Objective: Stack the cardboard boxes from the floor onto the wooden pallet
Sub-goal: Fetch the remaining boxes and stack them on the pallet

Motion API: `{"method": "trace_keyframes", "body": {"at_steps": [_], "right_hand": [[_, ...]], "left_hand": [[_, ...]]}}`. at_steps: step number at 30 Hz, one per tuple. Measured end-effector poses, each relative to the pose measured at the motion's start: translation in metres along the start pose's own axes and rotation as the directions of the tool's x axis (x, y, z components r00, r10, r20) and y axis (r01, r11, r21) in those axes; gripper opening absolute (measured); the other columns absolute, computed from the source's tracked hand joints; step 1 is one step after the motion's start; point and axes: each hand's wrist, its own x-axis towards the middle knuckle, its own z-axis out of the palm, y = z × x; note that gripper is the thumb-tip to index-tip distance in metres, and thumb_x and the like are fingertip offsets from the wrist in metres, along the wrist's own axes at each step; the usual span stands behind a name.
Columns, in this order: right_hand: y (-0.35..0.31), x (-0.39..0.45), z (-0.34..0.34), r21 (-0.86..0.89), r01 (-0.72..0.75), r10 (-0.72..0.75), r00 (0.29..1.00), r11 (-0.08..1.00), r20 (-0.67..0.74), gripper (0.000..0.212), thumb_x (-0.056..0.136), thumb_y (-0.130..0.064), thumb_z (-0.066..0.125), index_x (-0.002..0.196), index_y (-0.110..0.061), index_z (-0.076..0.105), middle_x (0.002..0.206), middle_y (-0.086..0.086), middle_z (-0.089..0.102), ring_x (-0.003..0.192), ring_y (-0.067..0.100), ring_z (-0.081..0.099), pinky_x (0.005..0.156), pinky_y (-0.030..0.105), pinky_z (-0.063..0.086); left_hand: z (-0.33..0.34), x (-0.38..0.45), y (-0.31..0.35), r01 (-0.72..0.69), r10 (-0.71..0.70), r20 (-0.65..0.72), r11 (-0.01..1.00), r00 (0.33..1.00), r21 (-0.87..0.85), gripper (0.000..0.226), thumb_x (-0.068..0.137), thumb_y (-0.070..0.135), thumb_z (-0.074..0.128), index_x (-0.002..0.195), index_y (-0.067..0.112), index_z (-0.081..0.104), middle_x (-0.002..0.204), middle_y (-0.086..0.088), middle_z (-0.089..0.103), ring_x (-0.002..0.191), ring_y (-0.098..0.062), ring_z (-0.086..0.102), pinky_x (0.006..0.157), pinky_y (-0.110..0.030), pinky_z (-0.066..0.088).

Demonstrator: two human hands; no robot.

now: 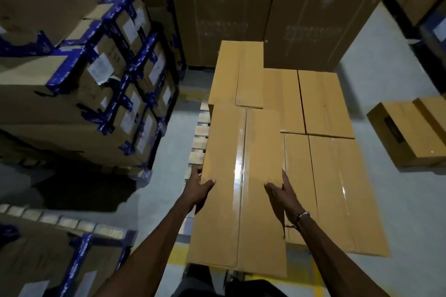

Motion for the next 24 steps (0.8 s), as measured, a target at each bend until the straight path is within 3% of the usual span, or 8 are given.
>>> {"method": "trace_keyframes", "body": {"at_steps": [5,11,14,24], "right_hand": [[-0.003,0.019,0.014,-0.034,-0.01,0.011,1.0,0.999,0.005,0.093,0.096,-0.033,0.071,0.164,-0.029,0.008,0.171,0.006,0.016,0.153,0.035,0.022,0.117,0.052,0.03],[-0.016,0.049,0.026,-0.058,-0.012,0.012,1.0,0.998,-0.007,0.093,0.096,-0.031,0.071,0.165,-0.027,0.008,0.17,0.008,0.017,0.153,0.037,0.022,0.117,0.054,0.03],[-0.022,0.061,0.03,-0.041,-0.024,0.024,1.0,0.999,-0.013,0.097,0.093,-0.038,0.074,0.164,-0.028,0.009,0.17,0.007,0.017,0.153,0.037,0.022,0.117,0.053,0.029],[-0.024,0.09,0.039,-0.02,-0.063,0.063,0.997,0.998,-0.043,0.088,0.097,-0.025,0.07,0.164,-0.028,0.012,0.168,0.004,0.025,0.151,0.034,0.027,0.115,0.048,0.031]], "left_hand": [[-0.013,0.024,-0.006,0.04,-0.04,0.01,0.999,0.999,0.022,0.051,0.096,0.021,0.075,0.132,0.015,0.039,0.133,-0.005,0.056,0.116,-0.022,0.06,0.089,-0.034,0.053],[-0.025,0.054,-0.01,0.074,-0.075,0.043,0.996,0.996,0.041,0.057,0.095,0.028,0.077,0.133,0.016,0.037,0.134,-0.006,0.056,0.119,-0.027,0.061,0.101,-0.047,0.055],[-0.028,0.07,-0.009,0.082,-0.085,0.056,0.996,0.995,0.046,0.058,0.094,0.029,0.077,0.134,0.016,0.037,0.136,-0.006,0.055,0.12,-0.028,0.06,0.102,-0.047,0.055],[-0.028,0.109,-0.012,0.142,-0.146,0.09,0.989,0.985,0.051,0.058,0.095,0.026,0.077,0.135,0.016,0.036,0.135,-0.004,0.054,0.118,-0.025,0.058,0.098,-0.04,0.053]]}}
